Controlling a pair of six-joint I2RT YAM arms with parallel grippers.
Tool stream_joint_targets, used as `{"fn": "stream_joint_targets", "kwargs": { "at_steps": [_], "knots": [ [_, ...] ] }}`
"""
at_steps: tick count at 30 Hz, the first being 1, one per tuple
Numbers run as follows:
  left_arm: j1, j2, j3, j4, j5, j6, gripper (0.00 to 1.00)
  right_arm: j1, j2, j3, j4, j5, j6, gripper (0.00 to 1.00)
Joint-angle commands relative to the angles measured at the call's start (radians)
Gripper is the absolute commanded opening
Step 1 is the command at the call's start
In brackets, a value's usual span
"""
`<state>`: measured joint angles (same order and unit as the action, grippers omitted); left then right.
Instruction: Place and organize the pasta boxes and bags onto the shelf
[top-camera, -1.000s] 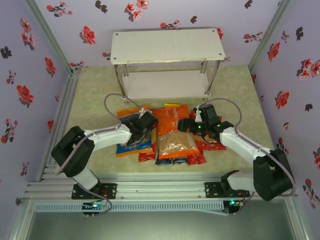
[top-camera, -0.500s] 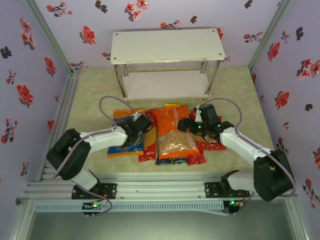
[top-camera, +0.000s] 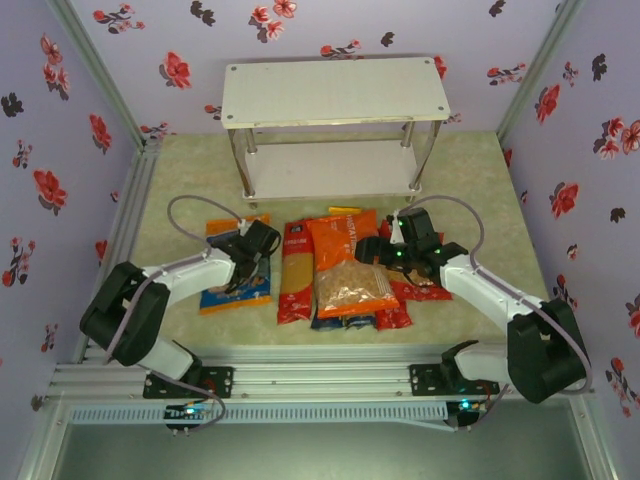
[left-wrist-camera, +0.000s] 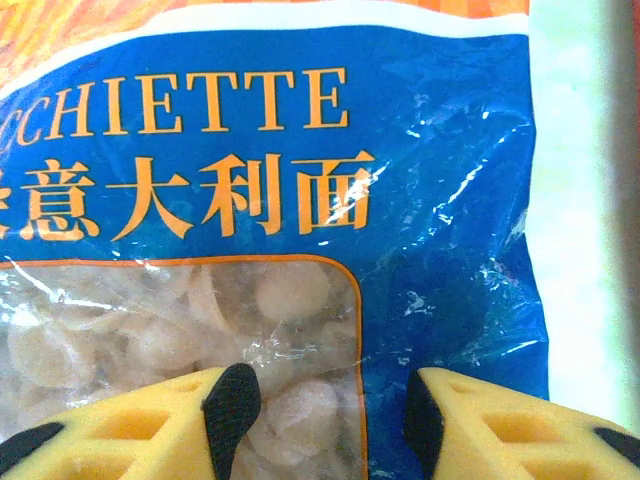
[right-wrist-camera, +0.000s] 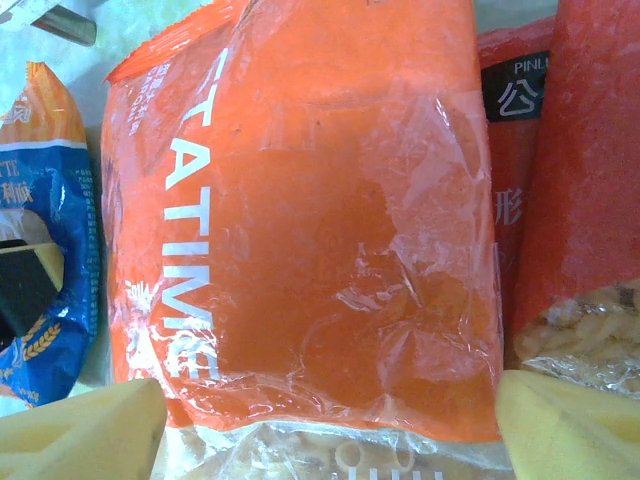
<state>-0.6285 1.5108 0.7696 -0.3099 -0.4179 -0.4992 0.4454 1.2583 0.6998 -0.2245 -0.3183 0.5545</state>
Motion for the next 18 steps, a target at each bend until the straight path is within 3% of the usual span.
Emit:
{"fn": "stream_joint_targets", "kwargs": {
  "at_steps": [1,4,6,13,18],
  "knots": [
    [0.018,-0.011,-0.030,-0.008,0.061,-0.022,0.52,0.007,-0.029,-0.002,0.006,-0.001,0.004,0.86],
    [-0.017,-0.090,-0.027,-0.001,0.107,0.001,0.65,0.007,-0.034,0.002,0.001,0.004,0.002,0.87],
    [-0.045,-0.153,-0.017,-0.003,0.171,0.013,0.68,0.007,-0.033,0.006,-0.001,0.006,-0.001,0.87],
    [-0.114,-0.254,-0.008,-0.060,0.365,-0.038,0.74,0.007,-0.009,0.029,-0.003,-0.004,-0.003,0.90],
    [-0.196,-0.239,-0.019,-0.085,0.380,-0.100,0.75,0.007,-0.016,0.027,0.001,-0.009,0.005,0.91]
  ]
}}
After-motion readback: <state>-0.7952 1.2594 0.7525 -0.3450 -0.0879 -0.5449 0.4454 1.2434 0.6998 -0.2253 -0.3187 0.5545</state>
